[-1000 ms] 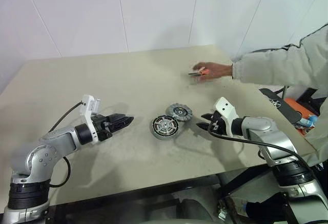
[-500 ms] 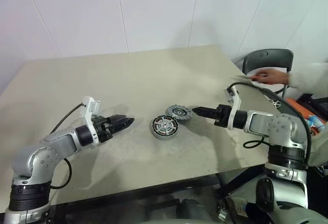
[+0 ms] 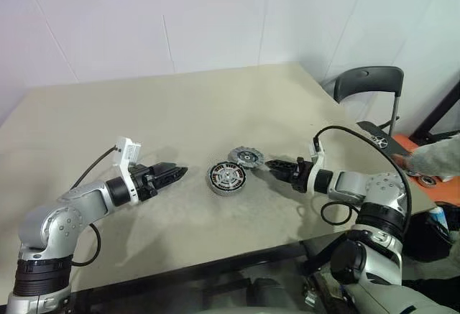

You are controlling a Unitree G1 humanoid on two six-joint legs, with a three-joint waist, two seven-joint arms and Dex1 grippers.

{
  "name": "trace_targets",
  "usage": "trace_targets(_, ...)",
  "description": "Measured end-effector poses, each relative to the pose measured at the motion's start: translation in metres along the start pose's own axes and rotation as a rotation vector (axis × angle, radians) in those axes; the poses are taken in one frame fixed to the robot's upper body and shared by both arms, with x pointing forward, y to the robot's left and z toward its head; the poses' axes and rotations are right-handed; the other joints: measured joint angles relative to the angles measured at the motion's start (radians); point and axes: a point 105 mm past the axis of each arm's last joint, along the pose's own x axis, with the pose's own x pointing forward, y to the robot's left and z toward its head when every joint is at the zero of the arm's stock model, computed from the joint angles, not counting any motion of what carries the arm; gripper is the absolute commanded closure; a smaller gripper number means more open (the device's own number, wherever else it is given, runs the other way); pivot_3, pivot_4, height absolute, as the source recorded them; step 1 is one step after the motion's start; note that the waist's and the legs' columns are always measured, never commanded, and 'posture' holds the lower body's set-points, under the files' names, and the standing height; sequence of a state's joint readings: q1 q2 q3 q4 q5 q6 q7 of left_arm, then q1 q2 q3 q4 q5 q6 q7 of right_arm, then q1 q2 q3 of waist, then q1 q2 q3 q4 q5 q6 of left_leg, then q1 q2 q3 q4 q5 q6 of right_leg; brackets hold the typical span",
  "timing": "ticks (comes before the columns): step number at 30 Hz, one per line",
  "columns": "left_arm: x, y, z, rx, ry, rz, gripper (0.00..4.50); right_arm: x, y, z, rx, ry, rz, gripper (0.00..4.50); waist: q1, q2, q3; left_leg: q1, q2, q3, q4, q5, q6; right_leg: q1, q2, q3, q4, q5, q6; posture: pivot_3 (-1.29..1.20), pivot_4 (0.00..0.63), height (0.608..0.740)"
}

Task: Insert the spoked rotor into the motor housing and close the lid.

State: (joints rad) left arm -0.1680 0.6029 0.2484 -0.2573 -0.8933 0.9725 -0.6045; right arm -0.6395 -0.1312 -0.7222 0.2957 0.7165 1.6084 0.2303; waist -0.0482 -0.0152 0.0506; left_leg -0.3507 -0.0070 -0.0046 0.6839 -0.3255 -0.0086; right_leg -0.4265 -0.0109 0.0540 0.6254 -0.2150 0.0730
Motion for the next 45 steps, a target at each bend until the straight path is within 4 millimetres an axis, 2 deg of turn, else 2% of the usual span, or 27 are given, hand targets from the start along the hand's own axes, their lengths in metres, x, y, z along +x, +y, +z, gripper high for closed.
trace_targets(4, 0.002, -0.001, -0.001, -0.009, -0.006, -0.007, 1.62, 0.011, 0.0, -0.007, 0.009, 0.012, -0.017, 2.42, -0.001, 0.0, 0.0, -0.001, 0.0, 0.0, 0.0, 0.0, 0.0, -0.001, 0.0, 0.0, 0.0, 0.0, 0.0, 0.0, 0.0, 0.74)
trace_targets(10, 0.004, -0.003, -0.001, -0.004, -0.012, 0.0, 1.62, 0.016, -0.011, 0.008, 0.002, -0.07, -0.087, 2.42, 0.0, 0.0, 0.0, -0.001, 0.0, 0.0, 0.0, 0.0, 0.0, -0.001, 0.0, 0.0, -0.001, 0.0, 0.0, 0.0, 0.0, 0.74)
trace_targets(13, 0.005, -0.004, -0.001, -0.003, -0.014, 0.003, 1.62, 0.019, -0.02, 0.012, 0.005, -0.094, -0.125, 2.42, -0.003, 0.0, 0.0, -0.001, 0.0, 0.0, 0.0, 0.0, 0.0, -0.001, 0.0, 0.0, -0.001, 0.0, 0.0, 0.0, 0.0, 0.74)
trace_targets(17, 0.005, -0.005, -0.003, -0.006, -0.013, 0.007, 1.62, 0.024, -0.022, 0.012, -0.002, -0.098, -0.121, 2.42, -0.013, 0.0, 0.0, 0.0, 0.0, 0.0, 0.0, 0.0, 0.0, 0.001, 0.0, 0.0, -0.001, 0.0, 0.0, 0.0, 0.0, 0.74)
trace_targets(27, 0.006, -0.005, -0.003, -0.006, -0.007, 0.006, 1.62, 0.034, -0.019, 0.011, -0.026, -0.104, -0.105, 2.42, -0.025, 0.0, -0.001, 0.003, 0.0, 0.0, 0.0, 0.0, 0.0, 0.002, 0.0, 0.0, 0.0, 0.0, 0.0, 0.0, 0.0, 0.74)
trace_targets(41, 0.008, -0.007, -0.009, -0.022, -0.003, -0.005, 1.62, 0.059, -0.01, 0.01, -0.026, -0.109, -0.07, 2.42, -0.034, 0.0, -0.001, 0.003, 0.001, 0.0, -0.001, 0.0, 0.0, 0.002, 0.001, 0.001, 0.001, 0.0, 0.0, 0.0, 0.0, 0.74)
trace_targets(43, 0.009, -0.008, -0.01, -0.024, 0.001, -0.008, 1.62, 0.063, -0.009, 0.009, -0.028, -0.107, -0.064, 2.8, -0.034, 0.0, -0.001, 0.003, 0.001, 0.0, -0.001, 0.0, 0.0, 0.002, 0.001, 0.001, 0.001, 0.0, 0.0, 0.0, 0.0, 0.74)
trace_targets(45, 0.009, -0.008, -0.011, -0.026, 0.002, -0.007, 1.62, 0.065, -0.006, 0.008, -0.032, -0.107, -0.052, 3.36, -0.034, 0.0, -0.001, 0.003, 0.001, 0.0, -0.001, 0.0, 0.0, 0.001, 0.001, 0.001, 0.001, 0.0, 0.0, 0.0, 0.0, 0.74)
